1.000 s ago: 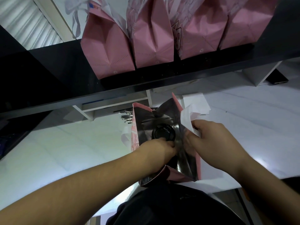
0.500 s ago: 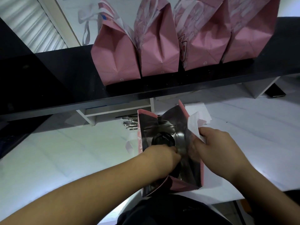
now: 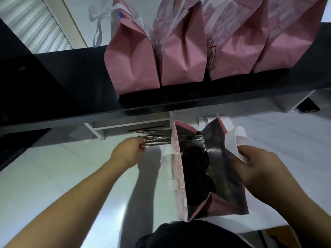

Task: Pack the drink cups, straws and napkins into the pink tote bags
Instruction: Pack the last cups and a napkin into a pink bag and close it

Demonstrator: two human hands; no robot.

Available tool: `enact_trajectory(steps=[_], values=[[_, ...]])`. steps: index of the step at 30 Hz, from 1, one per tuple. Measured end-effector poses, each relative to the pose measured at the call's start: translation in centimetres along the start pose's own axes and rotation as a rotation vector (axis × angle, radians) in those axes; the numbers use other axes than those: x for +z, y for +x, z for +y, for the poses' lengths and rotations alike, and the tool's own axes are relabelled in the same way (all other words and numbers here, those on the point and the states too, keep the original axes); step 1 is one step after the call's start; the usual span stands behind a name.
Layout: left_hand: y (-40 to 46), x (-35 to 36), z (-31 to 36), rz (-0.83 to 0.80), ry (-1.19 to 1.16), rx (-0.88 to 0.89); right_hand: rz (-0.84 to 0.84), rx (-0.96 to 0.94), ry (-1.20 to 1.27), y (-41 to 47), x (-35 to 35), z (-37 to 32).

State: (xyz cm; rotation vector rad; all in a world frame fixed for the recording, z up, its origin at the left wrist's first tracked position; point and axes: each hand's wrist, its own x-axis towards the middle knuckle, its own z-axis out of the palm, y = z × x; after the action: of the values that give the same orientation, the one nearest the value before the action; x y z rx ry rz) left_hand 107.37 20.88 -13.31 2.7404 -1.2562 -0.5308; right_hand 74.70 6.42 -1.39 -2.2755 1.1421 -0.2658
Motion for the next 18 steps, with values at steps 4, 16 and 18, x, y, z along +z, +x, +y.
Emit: enact_trajectory(steps=[4, 16, 18], values=[[2.4, 3.5, -0.2, -0.063, 0.026, 0.007, -0.025, 0.028, -0.044, -0.1, -0.2, -0.5], [5.6, 8.7, 0.0, 0.058, 0.055, 0.070, -0.073, 0.162, -0.071, 0.2, -0.4, -0.7], [5.6, 8.9, -0.2, 0.111, 0.061, 0.094, -0.061, 0.164, -0.077, 0.2, -0.3, -0.9]])
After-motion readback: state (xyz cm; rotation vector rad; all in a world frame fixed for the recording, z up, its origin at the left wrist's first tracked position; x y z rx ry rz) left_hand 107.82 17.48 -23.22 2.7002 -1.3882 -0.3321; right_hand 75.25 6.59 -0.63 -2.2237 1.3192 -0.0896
